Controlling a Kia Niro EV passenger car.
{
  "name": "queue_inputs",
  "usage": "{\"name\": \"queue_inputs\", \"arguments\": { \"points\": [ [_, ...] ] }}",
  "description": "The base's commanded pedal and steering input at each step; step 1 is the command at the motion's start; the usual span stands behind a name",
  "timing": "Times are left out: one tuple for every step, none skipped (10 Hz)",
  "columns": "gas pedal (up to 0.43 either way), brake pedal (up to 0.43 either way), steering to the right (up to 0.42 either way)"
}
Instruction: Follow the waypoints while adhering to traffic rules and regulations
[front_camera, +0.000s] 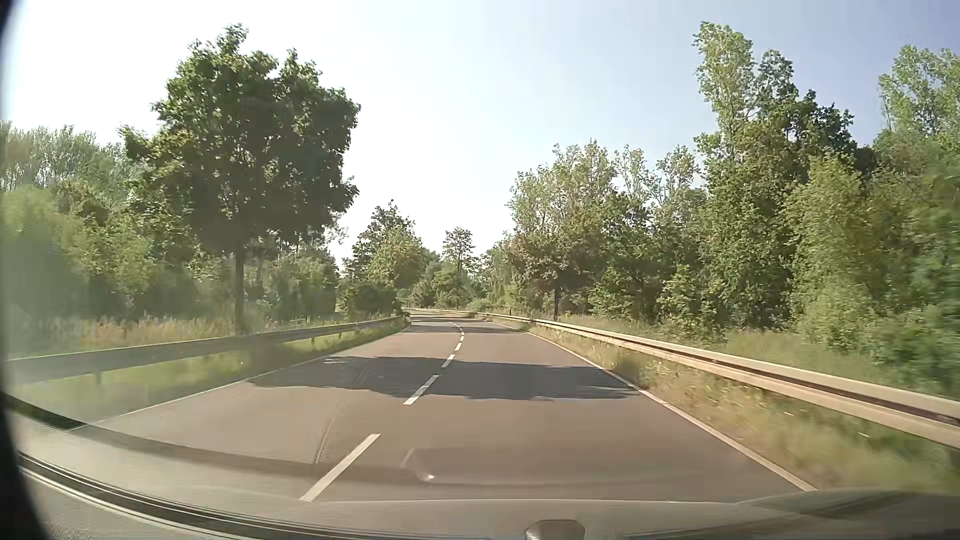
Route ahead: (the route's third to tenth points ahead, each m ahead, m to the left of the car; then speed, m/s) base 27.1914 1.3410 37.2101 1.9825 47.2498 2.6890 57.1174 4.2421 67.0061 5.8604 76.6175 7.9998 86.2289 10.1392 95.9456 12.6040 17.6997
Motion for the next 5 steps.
{"name": "queue_inputs", "arguments": {
  "points": [
    [0.039,0.018,-0.014],
    [0.039,0.018,-0.012],
    [0.039,0.018,-0.009],
    [0.039,0.018,-0.009],
    [0.039,0.018,-0.009]
  ]
}}
